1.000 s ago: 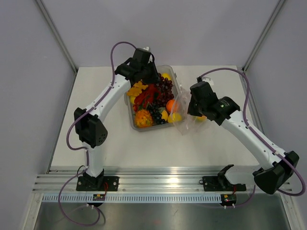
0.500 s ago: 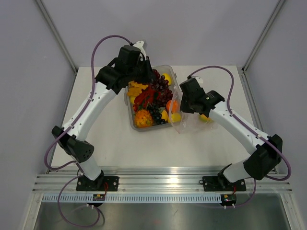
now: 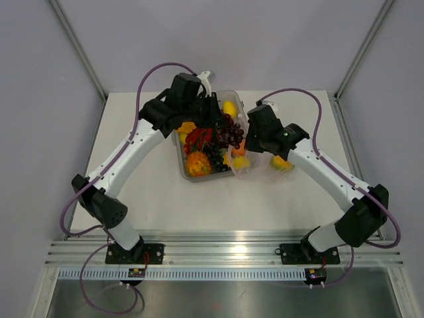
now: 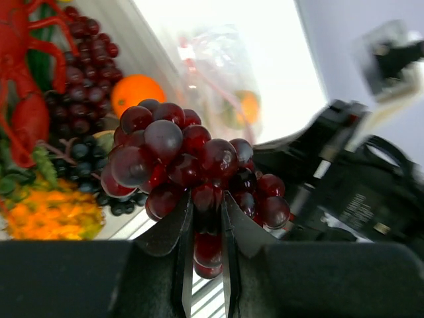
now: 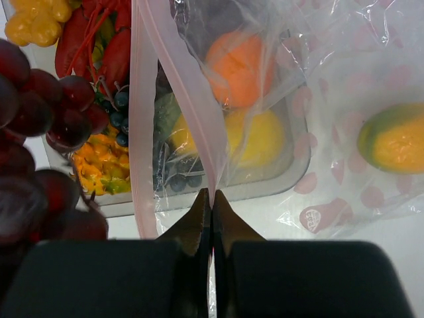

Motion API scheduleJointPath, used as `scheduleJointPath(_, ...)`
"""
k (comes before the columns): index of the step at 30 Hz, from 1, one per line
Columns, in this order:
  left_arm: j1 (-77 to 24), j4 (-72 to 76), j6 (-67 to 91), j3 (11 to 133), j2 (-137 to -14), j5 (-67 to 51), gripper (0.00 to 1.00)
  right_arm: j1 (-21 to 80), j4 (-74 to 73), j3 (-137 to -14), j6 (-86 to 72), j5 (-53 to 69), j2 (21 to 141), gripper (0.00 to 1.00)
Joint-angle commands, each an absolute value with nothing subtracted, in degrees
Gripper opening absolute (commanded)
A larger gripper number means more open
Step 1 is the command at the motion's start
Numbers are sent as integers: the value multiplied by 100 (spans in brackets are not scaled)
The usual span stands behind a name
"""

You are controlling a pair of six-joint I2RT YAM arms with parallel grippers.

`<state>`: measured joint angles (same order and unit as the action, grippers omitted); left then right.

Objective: Place the food in the zip-top bag and seal the zipper
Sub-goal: Place the fake fruit in the zipper food storage bag.

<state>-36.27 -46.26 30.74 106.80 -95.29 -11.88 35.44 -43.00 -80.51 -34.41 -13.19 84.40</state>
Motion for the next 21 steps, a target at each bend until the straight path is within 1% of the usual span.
scheduleJointPath(1, -3612, -3973, 3304, 10749, -8991, -2029, 0, 3472, -3929, -7946, -3577, -1178, 8297, 0)
scheduleJointPath(8, -3507, -3481, 3770, 10451, -8903, -3127, 0, 3463, -3639, -7735, -3665, -1011, 8130, 0)
scheduleJointPath(14, -3331, -2059, 4692, 9353, -8789, -4146, 0, 3463, -3349, -7515, -3762, -932, 7797, 0)
scheduleJointPath(18, -3322, -1215, 5167, 8904, -8798, -4491, 0, 3437, -2884, -7182, -3876, -765, 7410, 0)
scheduleJointPath(21, -3305, -968, 5352, 8780, -8850, -4596, 0, 3428, -2655, -7023, -3946, -598, 7199, 0)
